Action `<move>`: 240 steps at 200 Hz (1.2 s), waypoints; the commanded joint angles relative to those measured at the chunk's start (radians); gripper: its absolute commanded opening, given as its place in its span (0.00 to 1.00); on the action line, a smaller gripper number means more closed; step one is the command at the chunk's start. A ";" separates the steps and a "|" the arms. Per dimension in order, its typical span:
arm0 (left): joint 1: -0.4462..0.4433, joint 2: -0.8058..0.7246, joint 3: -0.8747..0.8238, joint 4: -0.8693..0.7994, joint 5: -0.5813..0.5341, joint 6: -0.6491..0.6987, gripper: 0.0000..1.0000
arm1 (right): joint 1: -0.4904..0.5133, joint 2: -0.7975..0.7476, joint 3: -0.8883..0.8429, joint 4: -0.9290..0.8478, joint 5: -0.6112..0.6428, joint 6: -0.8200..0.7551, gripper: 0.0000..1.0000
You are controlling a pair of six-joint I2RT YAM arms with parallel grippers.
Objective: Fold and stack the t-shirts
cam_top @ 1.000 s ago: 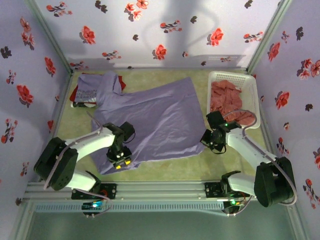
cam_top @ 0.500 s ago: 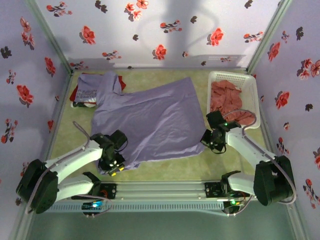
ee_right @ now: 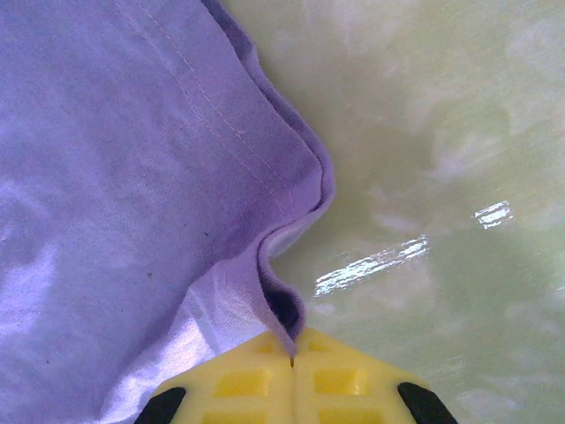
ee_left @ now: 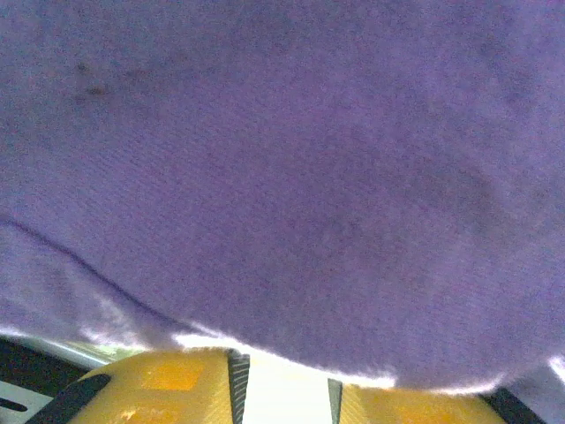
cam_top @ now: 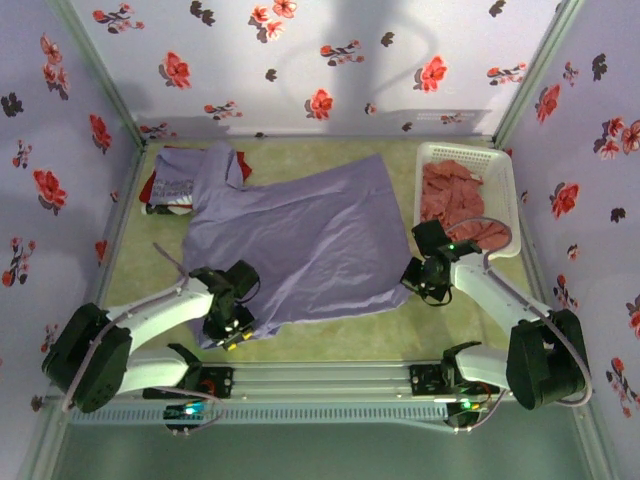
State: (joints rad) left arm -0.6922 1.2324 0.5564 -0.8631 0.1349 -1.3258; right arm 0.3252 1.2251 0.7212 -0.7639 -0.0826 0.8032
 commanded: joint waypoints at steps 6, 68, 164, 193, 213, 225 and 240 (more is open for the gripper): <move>-0.007 0.025 -0.003 0.006 -0.029 -0.001 0.31 | -0.005 0.009 0.025 -0.026 -0.003 -0.019 0.00; -0.011 -0.074 -0.013 -0.046 -0.036 -0.022 0.02 | -0.007 -0.002 0.048 -0.044 -0.002 -0.022 0.00; -0.013 -0.225 0.300 -0.547 -0.076 0.055 0.00 | 0.005 -0.205 -0.026 -0.179 0.037 0.055 0.00; -0.017 -0.286 0.411 -0.608 -0.135 0.054 0.00 | 0.030 -0.258 -0.046 -0.218 0.040 0.087 0.00; 0.003 -0.320 0.468 -0.638 -0.145 0.055 0.00 | 0.059 -0.291 -0.067 -0.224 0.063 0.129 0.00; 0.022 -0.317 0.473 -0.645 -0.124 0.080 0.00 | 0.073 -0.309 -0.065 -0.233 0.082 0.143 0.00; 0.046 -0.304 0.466 -0.631 -0.091 0.115 0.00 | 0.077 -0.318 -0.056 -0.226 0.086 0.133 0.00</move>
State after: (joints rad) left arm -0.6785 0.9108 1.0187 -1.4338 0.0341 -1.2675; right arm 0.3885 0.9337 0.6659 -0.9516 -0.0490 0.8997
